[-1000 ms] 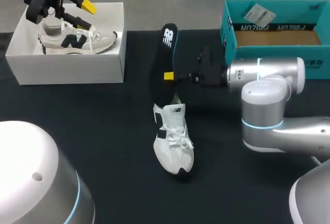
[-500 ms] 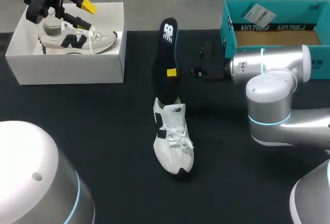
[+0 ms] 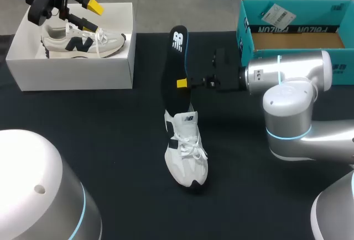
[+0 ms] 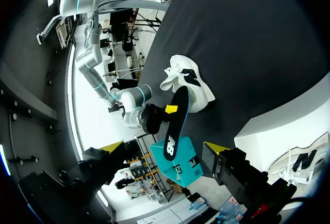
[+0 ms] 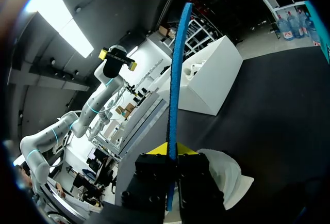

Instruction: Take the shoe out of the shoebox, open the shoe tongue, remove and reinsert the insole, then place the shoe into the shoebox

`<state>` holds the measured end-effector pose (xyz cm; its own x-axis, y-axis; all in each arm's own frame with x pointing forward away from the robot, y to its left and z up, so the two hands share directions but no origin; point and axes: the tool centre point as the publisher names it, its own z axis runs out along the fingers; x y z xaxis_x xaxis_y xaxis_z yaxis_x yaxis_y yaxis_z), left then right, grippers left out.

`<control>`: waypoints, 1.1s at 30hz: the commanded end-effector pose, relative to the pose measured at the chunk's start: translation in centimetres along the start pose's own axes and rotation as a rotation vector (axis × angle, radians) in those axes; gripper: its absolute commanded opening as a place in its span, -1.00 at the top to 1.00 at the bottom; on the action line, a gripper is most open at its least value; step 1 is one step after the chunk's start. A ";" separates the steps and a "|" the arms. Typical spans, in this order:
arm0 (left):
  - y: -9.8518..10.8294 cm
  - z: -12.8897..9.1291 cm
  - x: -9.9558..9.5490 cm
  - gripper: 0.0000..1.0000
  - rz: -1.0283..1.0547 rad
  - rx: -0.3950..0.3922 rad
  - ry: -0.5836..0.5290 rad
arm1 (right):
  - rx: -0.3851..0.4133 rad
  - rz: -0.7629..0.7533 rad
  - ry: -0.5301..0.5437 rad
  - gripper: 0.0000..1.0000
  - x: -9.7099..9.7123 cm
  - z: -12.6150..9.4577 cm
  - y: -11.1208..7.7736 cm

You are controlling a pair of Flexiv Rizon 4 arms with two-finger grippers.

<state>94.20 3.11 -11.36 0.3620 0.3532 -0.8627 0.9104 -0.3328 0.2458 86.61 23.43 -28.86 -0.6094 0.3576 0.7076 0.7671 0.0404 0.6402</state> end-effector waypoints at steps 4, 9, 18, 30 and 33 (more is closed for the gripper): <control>0.0 0.0 0.0 -1.00 0.001 0.001 0.004 | -0.025 -0.032 -0.019 1.00 -0.3 -0.8 0.7; 0.0 0.0 0.0 -1.00 0.001 0.001 0.004 | -0.029 -0.064 0.000 1.00 -1.2 -1.1 1.6; 0.0 0.0 0.0 -1.00 0.001 0.001 0.004 | -0.004 -0.133 0.022 1.00 -2.4 -0.8 1.8; 0.0 0.0 0.0 -1.00 0.001 0.001 0.004 | -0.023 -0.164 0.078 1.00 -3.4 0.5 0.7; 0.0 0.0 0.0 -1.00 0.001 0.001 0.004 | -0.018 -0.169 0.082 1.00 -3.5 0.6 0.4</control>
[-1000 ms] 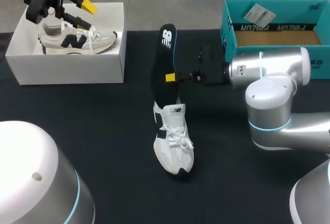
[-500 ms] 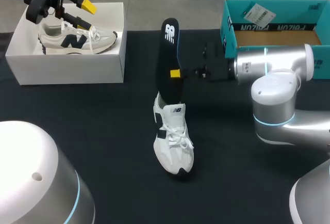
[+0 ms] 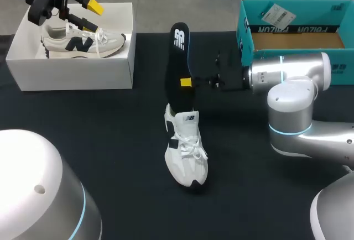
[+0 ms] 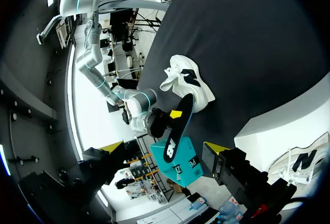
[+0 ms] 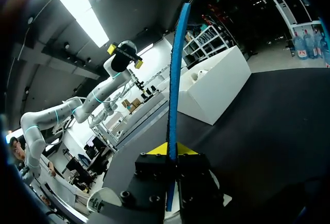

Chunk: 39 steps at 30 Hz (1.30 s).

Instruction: Take the shoe out of the shoebox, open the shoe tongue, remove and reinsert the insole, then place the shoe into the shoebox

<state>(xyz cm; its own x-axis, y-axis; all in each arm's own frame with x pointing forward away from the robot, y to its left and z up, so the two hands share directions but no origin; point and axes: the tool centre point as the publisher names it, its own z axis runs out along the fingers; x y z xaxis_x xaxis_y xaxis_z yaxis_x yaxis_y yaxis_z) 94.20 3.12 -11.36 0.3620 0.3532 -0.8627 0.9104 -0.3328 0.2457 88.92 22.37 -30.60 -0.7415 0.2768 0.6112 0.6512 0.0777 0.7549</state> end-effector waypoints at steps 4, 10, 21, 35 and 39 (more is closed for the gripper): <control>0.0 0.0 0.0 -1.00 0.001 0.001 0.004 | -0.001 -0.001 0.012 1.00 -0.7 0.6 -0.9; 0.0 0.0 0.0 -1.00 0.001 0.001 0.004 | 0.013 0.010 0.012 1.00 -0.7 0.7 -1.6; 0.0 0.0 0.0 -1.00 0.001 0.001 0.004 | 0.032 0.052 0.002 1.00 -0.2 1.0 -3.5; 0.0 0.0 0.0 -1.00 0.001 0.001 0.004 | 0.049 0.083 -0.022 1.00 0.5 1.0 -5.0; 0.0 0.0 0.0 -1.00 0.001 0.001 0.004 | 0.052 0.089 -0.026 1.00 0.6 1.1 -5.1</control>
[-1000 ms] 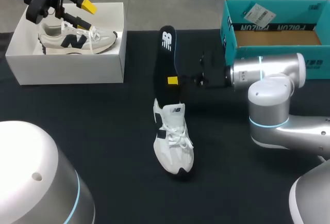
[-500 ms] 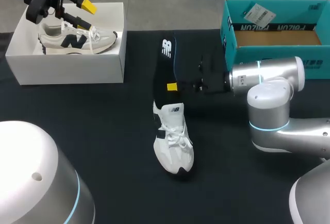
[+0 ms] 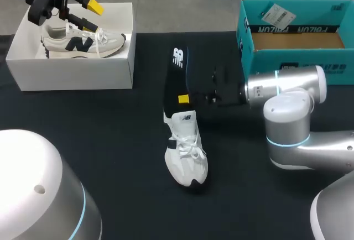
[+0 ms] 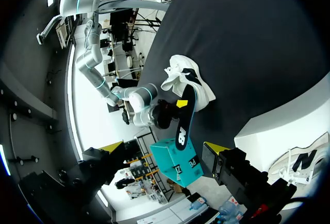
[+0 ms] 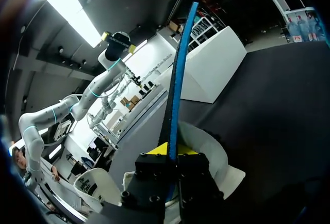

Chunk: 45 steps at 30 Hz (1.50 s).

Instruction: Take the shoe out of the shoebox, open the shoe tongue, remove and reinsert the insole, then place the shoe into the shoebox

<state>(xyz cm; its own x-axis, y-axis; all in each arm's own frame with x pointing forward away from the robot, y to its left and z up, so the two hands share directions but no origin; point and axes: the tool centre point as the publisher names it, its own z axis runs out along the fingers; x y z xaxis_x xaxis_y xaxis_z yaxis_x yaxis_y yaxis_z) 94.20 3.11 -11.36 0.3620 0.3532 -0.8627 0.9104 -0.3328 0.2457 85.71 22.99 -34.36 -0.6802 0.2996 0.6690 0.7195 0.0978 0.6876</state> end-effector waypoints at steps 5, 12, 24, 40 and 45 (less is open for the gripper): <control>0.0 0.0 0.0 -1.00 0.001 0.001 0.004 | 0.006 -0.008 -0.018 0.38 0.5 0.0 0.2; 0.0 0.0 0.0 -1.00 0.001 0.001 0.004 | 0.020 -0.038 -0.030 0.18 0.7 -0.4 1.3; 0.0 0.0 0.0 -1.00 0.001 0.001 0.004 | 0.047 -0.078 -0.035 0.51 0.8 -1.0 3.1; 0.0 0.0 0.0 -1.00 0.001 0.001 0.004 | 0.121 -0.049 -0.043 1.00 1.2 -1.4 0.9; 0.0 0.0 0.0 -1.00 0.001 0.001 0.004 | 0.128 -0.025 -0.040 1.00 1.4 -1.2 0.0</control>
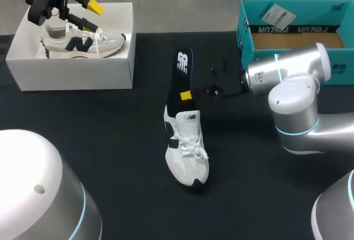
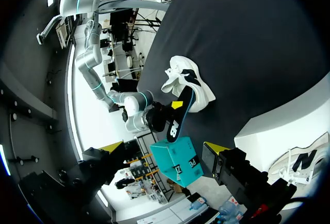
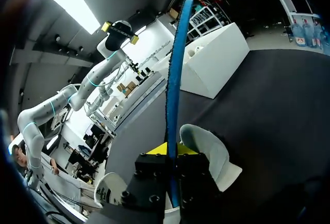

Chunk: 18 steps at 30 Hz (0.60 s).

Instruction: Take the shoe out of the shoebox, open the shoe tongue, remove and reinsert the insole, then place the shoe into the shoebox

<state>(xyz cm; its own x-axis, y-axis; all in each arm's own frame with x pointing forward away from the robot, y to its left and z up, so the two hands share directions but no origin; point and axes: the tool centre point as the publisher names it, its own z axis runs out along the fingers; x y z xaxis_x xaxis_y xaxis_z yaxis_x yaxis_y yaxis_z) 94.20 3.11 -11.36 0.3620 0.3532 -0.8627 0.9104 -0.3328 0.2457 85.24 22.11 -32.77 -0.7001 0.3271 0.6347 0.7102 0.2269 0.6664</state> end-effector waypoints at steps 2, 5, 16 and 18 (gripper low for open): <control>0.0 0.0 0.0 -1.00 0.001 0.001 0.004 | 0.008 0.016 -0.002 1.00 0.4 0.4 -1.0; 0.0 0.0 0.0 -1.00 0.001 0.001 0.004 | 0.012 0.028 0.002 1.00 0.5 0.5 -1.4; 0.0 0.0 0.0 -1.00 0.001 0.001 0.004 | 0.020 -0.017 -0.020 0.40 0.9 0.5 0.4; 0.0 0.0 0.0 -1.00 0.001 0.001 0.004 | 0.021 -0.028 -0.022 0.44 0.8 0.4 0.9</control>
<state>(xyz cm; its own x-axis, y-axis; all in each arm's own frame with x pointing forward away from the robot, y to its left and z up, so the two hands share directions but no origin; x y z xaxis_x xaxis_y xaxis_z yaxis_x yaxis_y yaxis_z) 94.20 3.11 -11.36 0.3620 0.3533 -0.8627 0.9104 -0.3329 0.2457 84.89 22.66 -32.38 -0.7188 0.3356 0.6089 0.6903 0.2402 0.6825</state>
